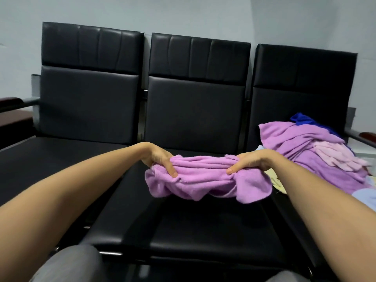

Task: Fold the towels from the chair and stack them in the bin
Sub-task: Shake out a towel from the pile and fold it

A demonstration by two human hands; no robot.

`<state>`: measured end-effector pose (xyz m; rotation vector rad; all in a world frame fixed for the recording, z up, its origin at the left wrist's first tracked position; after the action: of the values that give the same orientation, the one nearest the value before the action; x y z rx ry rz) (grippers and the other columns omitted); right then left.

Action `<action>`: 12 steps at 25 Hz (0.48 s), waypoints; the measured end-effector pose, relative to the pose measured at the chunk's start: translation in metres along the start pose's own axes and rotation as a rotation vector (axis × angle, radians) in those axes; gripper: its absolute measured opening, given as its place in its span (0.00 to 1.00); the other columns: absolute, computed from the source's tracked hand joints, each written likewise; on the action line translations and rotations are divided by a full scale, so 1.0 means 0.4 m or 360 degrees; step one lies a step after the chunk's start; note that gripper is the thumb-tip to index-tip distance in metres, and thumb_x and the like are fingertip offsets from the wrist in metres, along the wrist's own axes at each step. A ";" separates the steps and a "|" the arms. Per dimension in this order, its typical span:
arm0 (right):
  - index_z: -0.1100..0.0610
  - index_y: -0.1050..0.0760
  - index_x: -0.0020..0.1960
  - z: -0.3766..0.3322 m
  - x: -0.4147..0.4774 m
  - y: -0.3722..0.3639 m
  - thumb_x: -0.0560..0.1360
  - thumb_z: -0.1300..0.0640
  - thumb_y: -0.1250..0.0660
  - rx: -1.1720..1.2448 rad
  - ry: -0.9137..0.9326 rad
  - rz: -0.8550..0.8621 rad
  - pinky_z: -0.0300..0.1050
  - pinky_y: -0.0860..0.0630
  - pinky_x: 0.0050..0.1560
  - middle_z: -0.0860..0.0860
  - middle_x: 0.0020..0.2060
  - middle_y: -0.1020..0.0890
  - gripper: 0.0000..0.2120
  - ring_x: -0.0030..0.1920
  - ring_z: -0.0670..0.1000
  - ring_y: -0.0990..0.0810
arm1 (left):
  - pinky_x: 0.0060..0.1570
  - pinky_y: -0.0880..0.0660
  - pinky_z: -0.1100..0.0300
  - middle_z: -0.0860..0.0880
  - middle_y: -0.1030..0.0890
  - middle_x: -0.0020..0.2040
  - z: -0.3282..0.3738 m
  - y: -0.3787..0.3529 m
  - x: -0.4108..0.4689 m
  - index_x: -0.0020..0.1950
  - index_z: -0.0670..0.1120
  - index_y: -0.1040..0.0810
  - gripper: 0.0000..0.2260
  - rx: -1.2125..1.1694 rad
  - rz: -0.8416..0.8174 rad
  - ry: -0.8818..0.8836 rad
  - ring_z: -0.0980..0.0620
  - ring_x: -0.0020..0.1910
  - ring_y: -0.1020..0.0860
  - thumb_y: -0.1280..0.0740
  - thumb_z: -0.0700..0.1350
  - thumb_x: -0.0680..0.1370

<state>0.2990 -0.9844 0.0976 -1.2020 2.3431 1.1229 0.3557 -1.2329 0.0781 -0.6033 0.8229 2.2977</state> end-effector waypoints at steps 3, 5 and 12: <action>0.58 0.24 0.59 -0.072 0.020 0.096 0.72 0.57 0.28 -0.0562 0.0200 0.0581 0.44 0.27 0.55 0.55 0.53 0.19 0.17 0.52 0.49 0.23 | 0.41 0.23 0.61 0.47 0.19 0.46 0.066 0.110 0.019 0.49 0.44 0.21 0.09 0.0472 0.0582 0.0106 0.50 0.45 0.20 0.26 0.43 0.72; 0.60 0.25 0.60 -0.157 0.002 0.196 0.73 0.61 0.32 -0.0695 0.0422 0.1211 0.42 0.29 0.51 0.55 0.54 0.20 0.16 0.52 0.49 0.25 | 0.39 0.27 0.61 0.46 0.19 0.45 0.158 0.226 -0.003 0.50 0.44 0.20 0.10 0.0819 0.1322 -0.0038 0.48 0.44 0.21 0.26 0.45 0.71; 0.54 0.30 0.63 -0.309 -0.086 0.334 0.77 0.51 0.43 -0.0466 0.0549 0.1910 0.53 0.29 0.60 0.54 0.57 0.22 0.16 0.57 0.58 0.24 | 0.42 0.29 0.52 0.42 0.19 0.46 0.336 0.378 -0.141 0.46 0.43 0.27 0.05 0.0863 0.2268 -0.0682 0.39 0.47 0.22 0.36 0.38 0.71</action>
<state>0.2277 -1.0098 0.2667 0.1522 3.3285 1.6922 0.2653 -1.2564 0.2662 1.0384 1.9079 2.8636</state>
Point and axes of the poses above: each hand's wrist, its own x-axis towards the middle knuckle, its own y-axis out of the back of the hand, z = x × y, the point moved 5 cm from there along x, towards the middle knuckle
